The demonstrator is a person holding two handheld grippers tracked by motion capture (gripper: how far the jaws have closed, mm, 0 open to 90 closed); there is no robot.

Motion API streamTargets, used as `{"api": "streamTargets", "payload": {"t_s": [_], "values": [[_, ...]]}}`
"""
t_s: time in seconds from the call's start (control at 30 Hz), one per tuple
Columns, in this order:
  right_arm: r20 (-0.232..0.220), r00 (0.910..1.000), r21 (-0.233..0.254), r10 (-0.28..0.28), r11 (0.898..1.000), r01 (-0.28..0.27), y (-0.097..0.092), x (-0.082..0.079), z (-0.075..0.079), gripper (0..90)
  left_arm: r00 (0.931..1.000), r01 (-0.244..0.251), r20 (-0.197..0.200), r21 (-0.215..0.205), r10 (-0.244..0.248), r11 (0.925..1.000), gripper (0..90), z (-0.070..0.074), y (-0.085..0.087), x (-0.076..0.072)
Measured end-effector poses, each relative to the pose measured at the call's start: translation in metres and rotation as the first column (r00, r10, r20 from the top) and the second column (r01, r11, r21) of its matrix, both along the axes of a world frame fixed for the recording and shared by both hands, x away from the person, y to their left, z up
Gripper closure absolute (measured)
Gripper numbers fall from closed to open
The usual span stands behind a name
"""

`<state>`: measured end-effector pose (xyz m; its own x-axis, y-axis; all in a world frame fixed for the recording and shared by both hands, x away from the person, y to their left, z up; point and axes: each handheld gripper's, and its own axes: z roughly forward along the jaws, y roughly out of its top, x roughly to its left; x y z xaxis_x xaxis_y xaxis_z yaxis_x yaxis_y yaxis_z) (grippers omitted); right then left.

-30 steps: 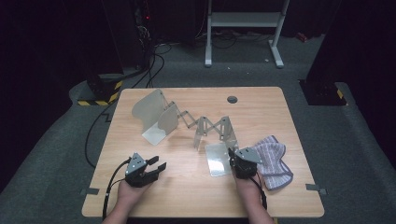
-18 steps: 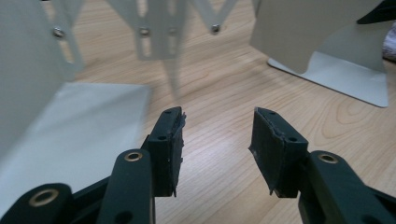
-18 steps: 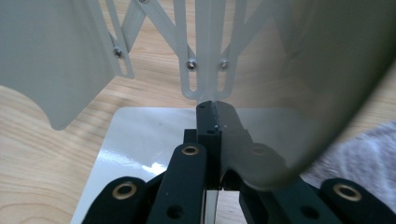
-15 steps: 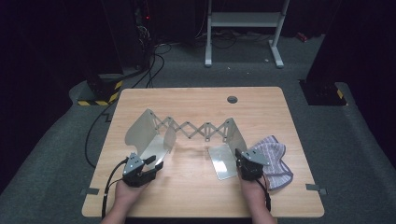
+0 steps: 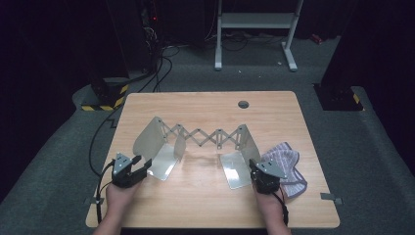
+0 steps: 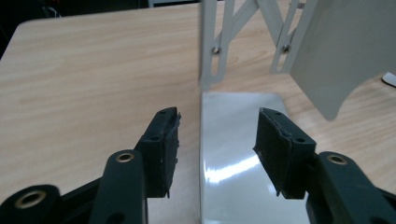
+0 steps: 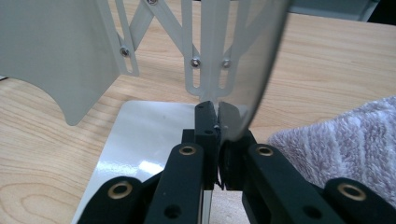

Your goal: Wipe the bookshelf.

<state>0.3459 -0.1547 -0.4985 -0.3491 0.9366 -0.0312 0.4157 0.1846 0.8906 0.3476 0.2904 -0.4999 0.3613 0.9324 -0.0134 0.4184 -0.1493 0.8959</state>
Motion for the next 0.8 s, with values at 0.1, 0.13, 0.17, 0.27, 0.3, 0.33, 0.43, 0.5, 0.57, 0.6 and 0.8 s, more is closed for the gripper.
{"api": "streamTargets", "payload": {"t_s": [0.1, 0.13, 0.17, 0.27, 0.3, 0.33, 0.43, 0.5, 0.57, 0.6, 0.8], "values": [[0.006, 1.0, -0.009, -0.002, 1.0, 0.003, 0.002, -0.001, 0.0, 88.1, 0.9997, -0.017, 0.016, -0.003, 0.018, 0.9998, 57.3, 0.003, -0.004, 0.009], [0.005, 1.0, -0.009, -0.005, 1.0, 0.005, 0.002, -0.002, 0.0, 88.2, 0.9996, -0.019, 0.019, -0.015, 0.019, 0.9997, 65.0, 0.003, -0.004, 0.009], [0.006, 1.0, -0.01, -0.006, 1.0, 0.006, 0.002, -0.002, 0.0, 88.2, 0.9995, -0.023, 0.021, -0.024, 0.023, 0.9995, 70.4, 0.003, -0.005, 0.01], [0.008, 0.9999, -0.012, -0.009, 1.0, 0.009, 0.005, -0.001, 0.0, 87.8, 0.9995, -0.015, 0.026, -0.019, 0.016, 0.9997, 80.1, 0.001, -0.013, 0.007], [0.008, 0.9999, -0.015, -0.008, 1.0, 0.008, 0.006, 0.0, 0.0, 87.8, 0.9997, 0.0, 0.025, -0.013, 0.0, 0.9999, 81.7, 0.0, -0.018, 0.006], [0.008, 0.9999, -0.017, -0.011, 1.0, 0.012, 0.007, 0.002, 0.0, 87.8, 0.9996, 0.01, 0.026, -0.004, -0.01, 0.9999, 81.0, 0.0, -0.023, 0.006], [0.012, 0.9996, -0.027, -0.025, 0.999, 0.025, 0.009, 0.01, 0.0, 87.1, 0.9995, 0.005, 0.032, 0.022, -0.006, 0.9997, 78.8, 0.001, -0.034, 0.007], [0.012, 0.999, -0.028, -0.042, 0.999, 0.042, 0.009, 0.018, 0.001, 86.2, 0.9995, 0.014, 0.028, 0.022, -0.014, 0.9997, 78.9, 0.001, -0.039, 0.011], [0.017, 0.9979, -0.035, -0.063, 0.997, 0.064, 0.011, 0.027, 0.0, 84.5, 0.9993, 0.022, 0.03, 0.037, -0.023, 0.9991, 79.0, 0.002, -0.045, 0.015], [0.017, 0.9977, -0.04, -0.066, 0.997, 0.067, 0.011, 0.029, 0.0, 84.0, 0.9992, 0.025, 0.029, 0.042, -0.026, 0.9988, 78.9, 0.003, -0.047, 0.016], [0.017, 0.9969, -0.033, -0.077, 0.996, 0.077, 0.007, 0.035, 0.0, 82.6, 0.9995, 0.025, 0.02, 0.031, -0.025, 0.9992, 79.0, 0.003, -0.052, 0.025]]}}
